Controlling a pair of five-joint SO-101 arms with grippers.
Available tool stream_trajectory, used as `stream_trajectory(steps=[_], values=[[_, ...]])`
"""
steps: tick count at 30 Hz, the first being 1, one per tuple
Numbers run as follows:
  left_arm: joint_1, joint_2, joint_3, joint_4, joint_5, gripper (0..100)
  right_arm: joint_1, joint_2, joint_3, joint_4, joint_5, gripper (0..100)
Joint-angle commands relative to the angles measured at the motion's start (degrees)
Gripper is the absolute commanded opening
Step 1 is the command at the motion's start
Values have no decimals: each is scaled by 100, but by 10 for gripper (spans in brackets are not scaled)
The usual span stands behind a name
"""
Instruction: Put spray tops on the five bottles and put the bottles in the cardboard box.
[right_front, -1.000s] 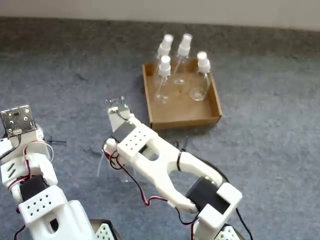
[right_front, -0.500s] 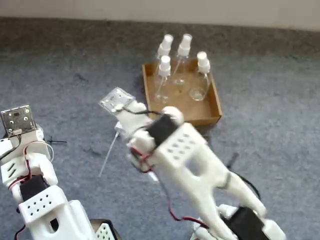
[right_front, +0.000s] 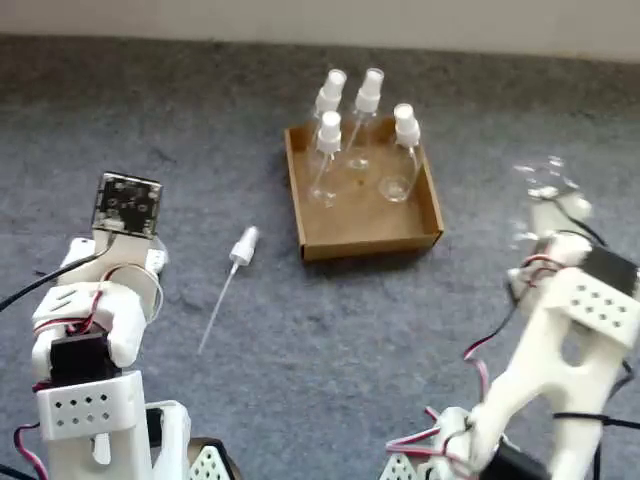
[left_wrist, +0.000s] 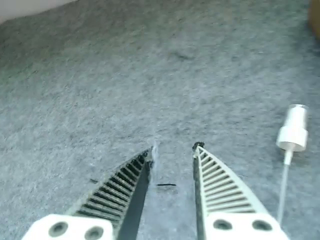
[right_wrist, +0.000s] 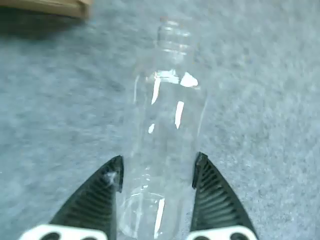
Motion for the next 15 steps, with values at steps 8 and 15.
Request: stream_trajectory(steps=[8, 15], values=[[1684, 3160, -2044, 949, -44, 130, 831, 3204, -831, -1376, 97, 10], [2009, 5323, -3266, 923, -26, 134, 840, 3943, -1525, -822, 123, 122]])
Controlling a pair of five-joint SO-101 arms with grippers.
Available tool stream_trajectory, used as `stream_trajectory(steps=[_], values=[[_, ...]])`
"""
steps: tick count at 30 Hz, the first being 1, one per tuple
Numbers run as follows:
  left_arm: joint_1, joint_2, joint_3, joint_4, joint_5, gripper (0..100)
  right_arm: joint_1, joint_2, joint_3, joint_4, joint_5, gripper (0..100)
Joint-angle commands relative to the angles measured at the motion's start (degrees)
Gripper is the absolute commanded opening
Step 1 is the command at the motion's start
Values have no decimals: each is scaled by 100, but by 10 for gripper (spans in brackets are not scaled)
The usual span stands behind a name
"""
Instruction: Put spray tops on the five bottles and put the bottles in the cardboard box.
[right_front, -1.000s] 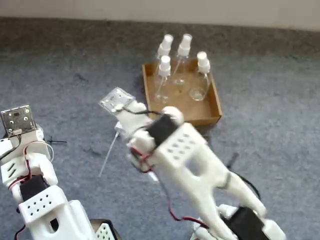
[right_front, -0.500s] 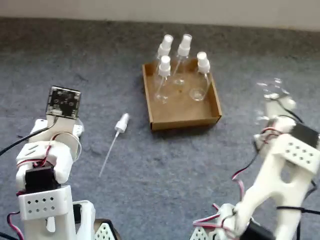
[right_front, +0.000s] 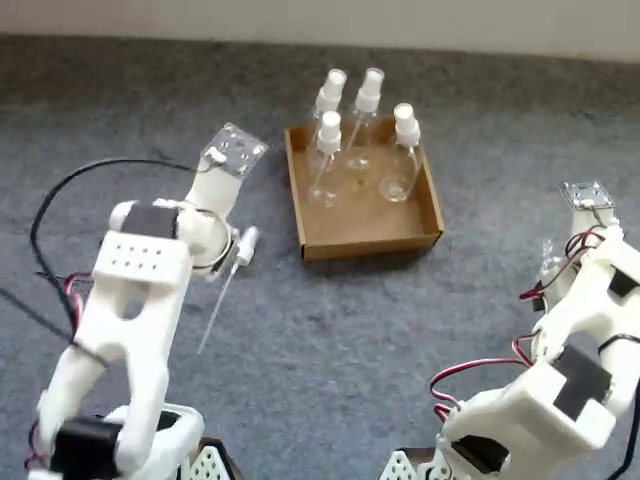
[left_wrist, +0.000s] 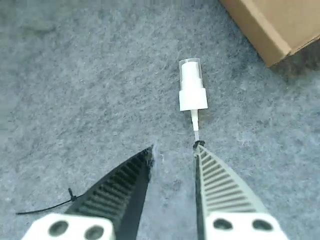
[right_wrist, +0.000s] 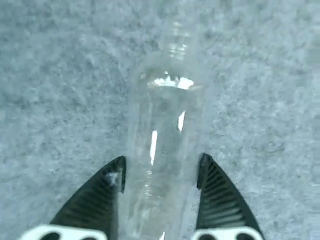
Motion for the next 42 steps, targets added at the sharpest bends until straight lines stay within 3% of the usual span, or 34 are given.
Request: stream_trajectory(steps=[1, 16, 20, 30, 38, 42], values=[[189, 1244, -1059, -9, -18, 134, 84, 180, -268, 347, 44, 139], [198, 4426, -3389, 0, 738, 148, 224, 180, -268, 857, 387, 150], [312, 4470, -3398, 26, 756, 206, 286, 180, -268, 848, 413, 150], [295, 3987, -3398, 35, 958, 206, 251, 189, -259, 848, 413, 150], [295, 4796, -3336, -299, 1073, 206, 242, 180, -233, 848, 413, 150], [295, 4954, -3292, -290, 1081, 134, 268, 198, -233, 848, 413, 150]])
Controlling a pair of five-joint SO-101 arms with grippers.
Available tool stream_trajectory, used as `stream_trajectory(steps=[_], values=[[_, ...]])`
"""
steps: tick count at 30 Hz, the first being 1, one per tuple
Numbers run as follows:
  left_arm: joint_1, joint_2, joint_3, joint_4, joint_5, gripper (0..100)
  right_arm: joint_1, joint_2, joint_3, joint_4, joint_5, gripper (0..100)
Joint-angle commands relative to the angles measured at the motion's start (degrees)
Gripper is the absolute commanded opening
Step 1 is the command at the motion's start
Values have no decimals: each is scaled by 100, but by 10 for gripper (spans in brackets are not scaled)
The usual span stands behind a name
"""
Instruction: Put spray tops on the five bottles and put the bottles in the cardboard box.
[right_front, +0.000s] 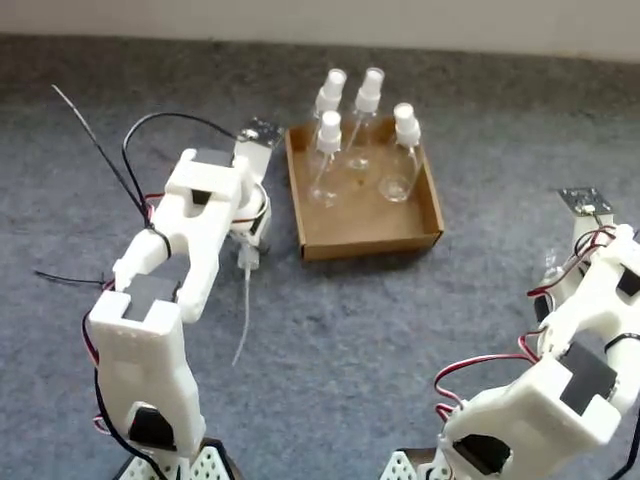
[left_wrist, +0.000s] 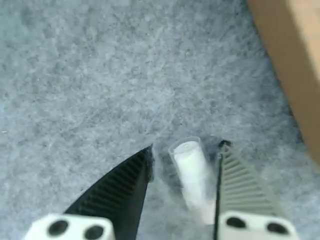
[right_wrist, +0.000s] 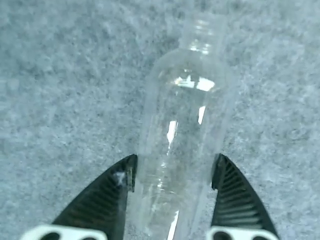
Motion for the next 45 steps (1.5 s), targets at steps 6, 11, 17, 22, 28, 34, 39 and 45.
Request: stream_trajectory(steps=[6, 11, 17, 22, 28, 34, 39, 45], values=[[-22, -31, -75, -88, 70, 71, 92, 4, 4, 110, 44, 150], [-303, -145, -119, 176, 220, 59, 119, -4, -22, 347, 26, 150], [-435, -945, 435, 229, 343, 59, 119, -4, -497, 646, -299, 221], [-400, -1613, 1218, -193, 325, 59, 22, 4, -1007, 1305, -273, 311], [-391, -1895, 1552, -387, 325, 59, -479, 13, -1508, 1692, -545, 319], [-391, -1886, 1560, -387, 325, 59, -1112, 48, -2009, 1596, -1213, 319], [-400, -1886, 1569, -387, 316, 60, -1112, 233, -2026, 1182, -1231, 319], [-400, -1886, 1578, -501, 316, 60, -840, 1086, -2299, 1112, -1196, 319]])
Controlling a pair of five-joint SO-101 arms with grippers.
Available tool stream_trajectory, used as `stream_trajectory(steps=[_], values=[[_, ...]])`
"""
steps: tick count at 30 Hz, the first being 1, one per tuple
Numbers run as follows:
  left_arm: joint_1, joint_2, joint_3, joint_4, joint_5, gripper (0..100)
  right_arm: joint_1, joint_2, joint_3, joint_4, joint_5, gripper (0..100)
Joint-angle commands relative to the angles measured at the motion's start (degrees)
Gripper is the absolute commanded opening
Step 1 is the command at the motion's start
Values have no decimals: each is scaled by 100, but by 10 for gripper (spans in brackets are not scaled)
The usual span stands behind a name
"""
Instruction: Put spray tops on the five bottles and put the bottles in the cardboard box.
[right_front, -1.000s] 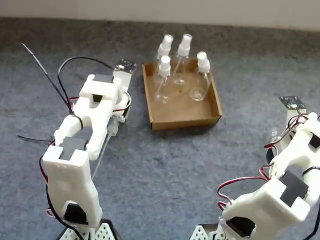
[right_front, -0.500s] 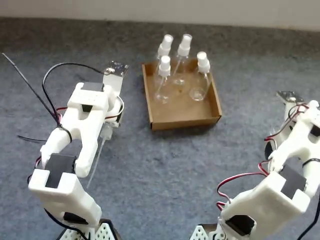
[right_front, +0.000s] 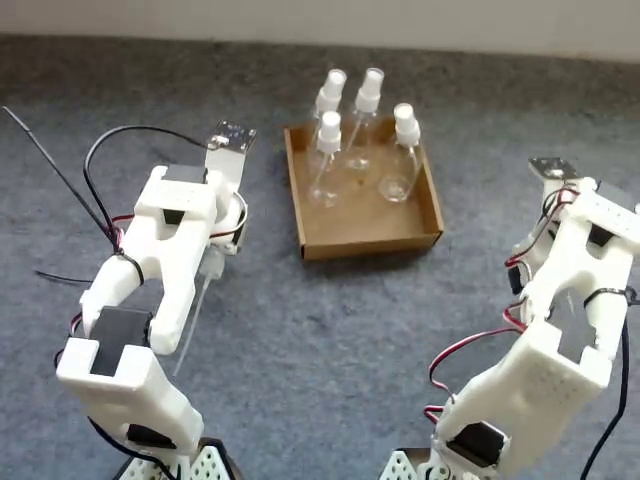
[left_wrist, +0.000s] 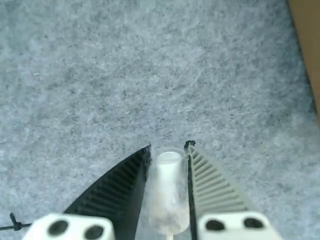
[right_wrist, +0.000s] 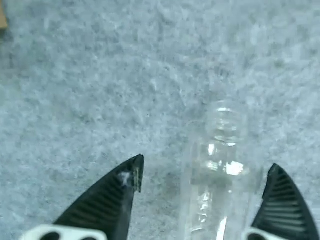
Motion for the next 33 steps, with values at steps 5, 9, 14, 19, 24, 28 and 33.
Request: stream_trajectory(steps=[5, 9, 14, 19, 24, 28, 33], values=[[-48, -321, -22, -141, 18, 60, 207, 303, -954, -31, -26, 318], [-48, -321, -22, -141, 18, 60, 259, 400, -963, -31, -18, 317], [-48, -321, -22, -141, 18, 60, 303, 558, -963, 31, 369, 252], [-48, -321, -22, -141, 18, 60, 303, 629, -989, 92, 369, 231], [-48, -321, -22, -141, 18, 60, 453, 629, -1007, 92, 369, 194], [-48, -321, -22, -141, 18, 60, 505, 611, -1015, 92, 360, 39], [-57, -321, -22, -141, 18, 60, 462, 163, -1024, 127, 343, 4]])
